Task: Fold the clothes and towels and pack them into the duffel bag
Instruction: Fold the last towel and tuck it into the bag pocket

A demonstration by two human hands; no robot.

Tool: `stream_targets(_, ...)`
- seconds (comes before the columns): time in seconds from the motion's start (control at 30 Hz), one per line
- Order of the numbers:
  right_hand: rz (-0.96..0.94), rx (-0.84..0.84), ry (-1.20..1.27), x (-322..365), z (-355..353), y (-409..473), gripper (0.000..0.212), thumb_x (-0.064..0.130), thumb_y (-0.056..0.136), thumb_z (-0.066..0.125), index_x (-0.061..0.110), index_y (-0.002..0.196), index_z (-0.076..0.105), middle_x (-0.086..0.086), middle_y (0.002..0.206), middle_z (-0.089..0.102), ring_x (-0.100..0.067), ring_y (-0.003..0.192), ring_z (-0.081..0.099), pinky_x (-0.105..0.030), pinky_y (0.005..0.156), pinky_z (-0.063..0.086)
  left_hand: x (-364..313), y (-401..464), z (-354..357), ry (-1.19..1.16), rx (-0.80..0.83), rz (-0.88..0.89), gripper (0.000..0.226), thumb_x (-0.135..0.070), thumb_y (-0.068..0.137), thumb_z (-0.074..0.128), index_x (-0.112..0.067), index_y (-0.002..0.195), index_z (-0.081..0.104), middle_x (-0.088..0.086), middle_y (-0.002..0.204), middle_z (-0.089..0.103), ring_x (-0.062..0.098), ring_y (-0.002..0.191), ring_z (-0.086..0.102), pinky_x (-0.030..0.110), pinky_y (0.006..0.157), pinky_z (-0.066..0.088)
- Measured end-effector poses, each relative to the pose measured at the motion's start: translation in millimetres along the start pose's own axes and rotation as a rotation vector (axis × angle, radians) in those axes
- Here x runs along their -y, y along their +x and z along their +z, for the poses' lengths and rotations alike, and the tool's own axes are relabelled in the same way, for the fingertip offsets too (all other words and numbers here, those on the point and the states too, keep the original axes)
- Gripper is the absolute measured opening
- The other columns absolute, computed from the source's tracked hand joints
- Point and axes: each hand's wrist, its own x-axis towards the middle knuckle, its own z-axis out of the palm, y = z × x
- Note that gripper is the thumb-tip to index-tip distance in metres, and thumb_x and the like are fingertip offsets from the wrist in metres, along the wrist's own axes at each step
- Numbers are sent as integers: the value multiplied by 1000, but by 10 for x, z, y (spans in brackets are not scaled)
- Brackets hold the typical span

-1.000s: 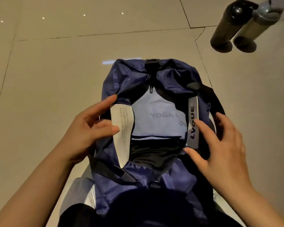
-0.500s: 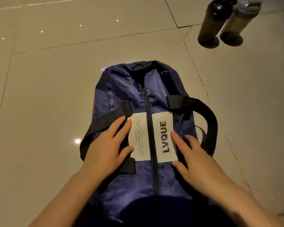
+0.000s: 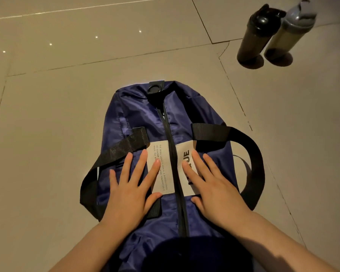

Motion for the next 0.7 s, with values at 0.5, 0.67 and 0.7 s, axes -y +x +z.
stream_targets(0.5,25,383,-114,-150,-674,1659,93,25,91,62,32,153,-8,5,158,-24,-26,148,-12,-48,114,28,587,1219,-220,8,96,-157,93,-48,83,65,-33,153,6,6,162,9,43,145,8,81,92,22)
stream_targets(0.67,71,501,-207,-89,-742,1722,96,25,90,63,32,152,-10,4,158,-25,-28,148,-11,-52,111,32,501,1268,-442,-3,325,-221,86,-51,95,47,-35,149,-19,-4,157,-29,33,144,-24,71,108,14)
stream_targets(0.7,74,519,-212,-71,-761,1740,96,26,90,63,32,152,-10,4,158,-25,-28,148,-11,-53,112,31,498,1293,-506,-15,380,-223,86,-50,95,49,-36,150,-16,-5,157,-29,32,145,-23,71,108,16)
